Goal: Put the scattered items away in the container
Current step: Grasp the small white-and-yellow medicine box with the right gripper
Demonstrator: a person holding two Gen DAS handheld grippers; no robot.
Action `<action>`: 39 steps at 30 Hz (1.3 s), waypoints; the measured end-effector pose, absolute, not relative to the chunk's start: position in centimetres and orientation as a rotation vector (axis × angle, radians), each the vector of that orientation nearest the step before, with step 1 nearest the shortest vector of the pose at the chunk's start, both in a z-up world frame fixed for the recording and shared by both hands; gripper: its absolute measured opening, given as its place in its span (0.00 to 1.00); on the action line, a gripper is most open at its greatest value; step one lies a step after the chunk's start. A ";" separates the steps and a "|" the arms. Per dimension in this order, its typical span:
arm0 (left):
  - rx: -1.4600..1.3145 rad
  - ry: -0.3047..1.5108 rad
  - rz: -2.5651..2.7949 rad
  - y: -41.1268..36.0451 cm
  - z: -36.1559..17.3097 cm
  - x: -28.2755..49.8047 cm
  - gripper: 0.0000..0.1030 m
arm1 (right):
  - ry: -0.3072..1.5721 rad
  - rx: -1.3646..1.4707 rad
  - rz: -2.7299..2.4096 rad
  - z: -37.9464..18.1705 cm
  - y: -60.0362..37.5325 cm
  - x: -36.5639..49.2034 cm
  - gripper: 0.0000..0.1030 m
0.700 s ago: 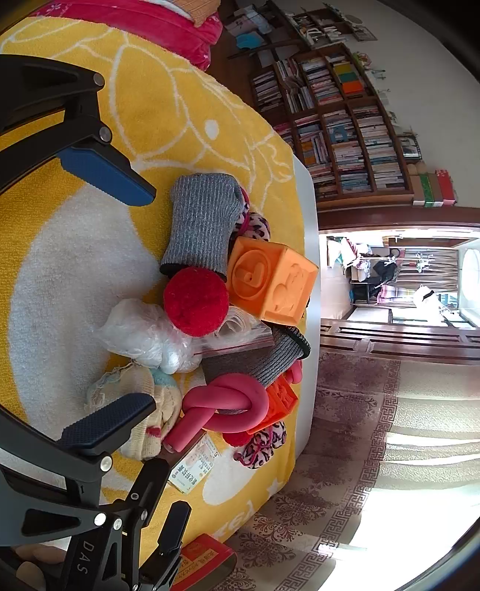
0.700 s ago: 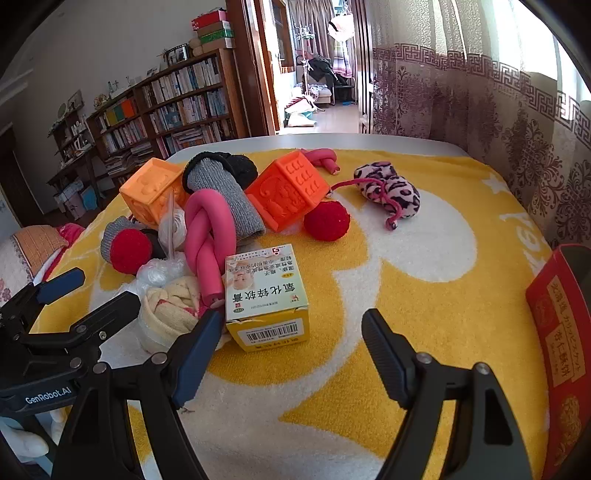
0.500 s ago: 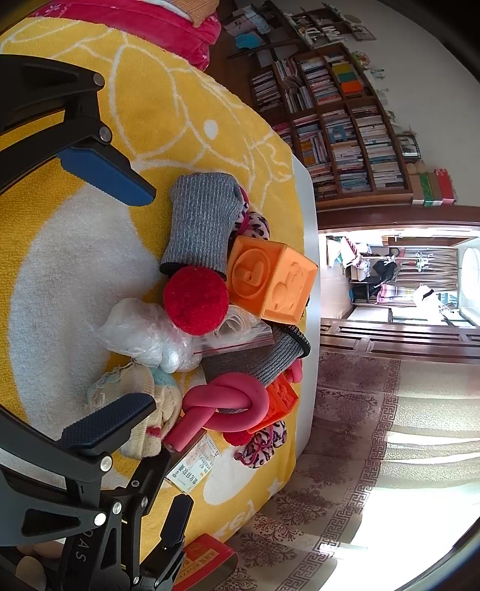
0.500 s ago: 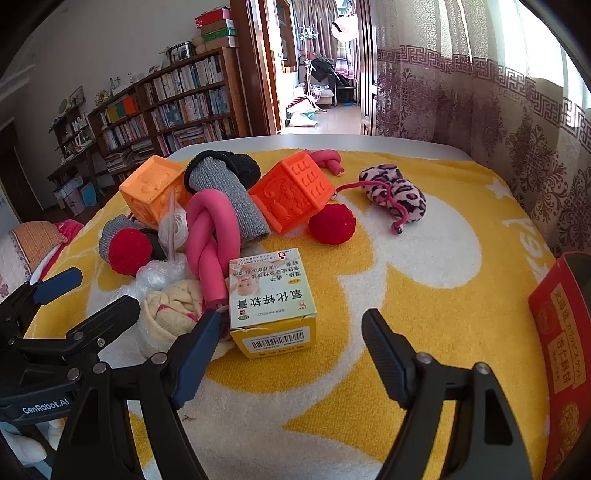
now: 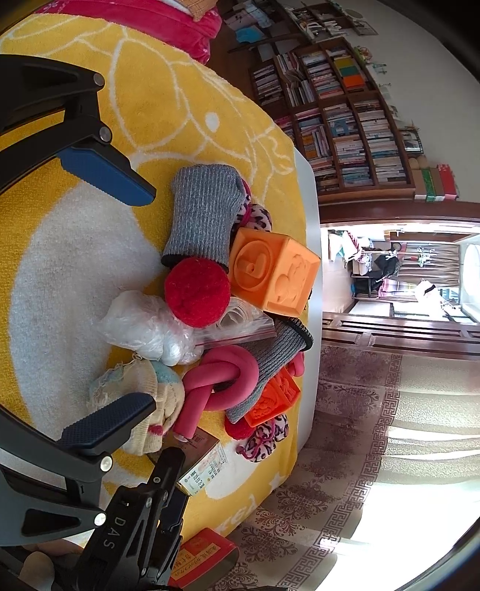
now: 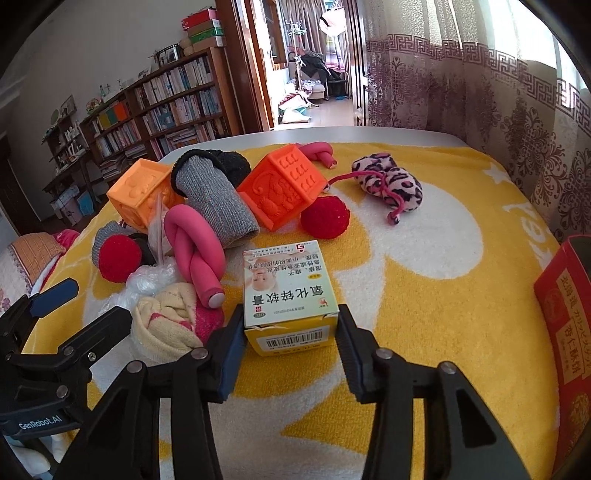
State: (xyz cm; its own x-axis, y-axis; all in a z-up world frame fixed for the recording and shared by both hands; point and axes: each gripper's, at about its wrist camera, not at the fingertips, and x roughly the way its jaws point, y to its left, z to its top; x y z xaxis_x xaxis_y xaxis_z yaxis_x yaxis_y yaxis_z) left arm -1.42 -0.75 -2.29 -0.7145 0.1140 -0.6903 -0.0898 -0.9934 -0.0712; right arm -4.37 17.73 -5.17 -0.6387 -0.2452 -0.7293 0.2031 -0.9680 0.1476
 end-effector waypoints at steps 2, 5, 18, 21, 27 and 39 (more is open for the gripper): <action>-1.134 -0.059 2.798 -0.7 -2.3 -1.4 1.00 | -0.105 1.176 -2.670 -4.9 18.4 -4.3 0.49; -1.133 -0.082 2.773 -0.8 -2.4 -1.5 1.00 | -0.135 1.173 -2.681 -4.9 19.0 -4.2 0.49; -1.234 -0.407 2.610 -3.3 -4.0 -3.5 0.95 | -0.149 1.164 -2.687 -4.8 19.3 -4.1 0.49; -1.230 -0.451 2.562 -3.2 -3.9 -3.7 0.79 | -0.135 1.150 -2.698 -4.7 19.3 -3.9 0.49; -1.278 -0.578 2.433 -3.6 -3.6 -5.2 0.61 | -0.138 1.141 -2.712 -4.6 19.5 -3.8 0.49; -1.250 -0.510 2.424 -3.9 -4.1 -4.7 0.61 | -0.151 1.152 -2.720 -4.6 19.8 -3.8 0.49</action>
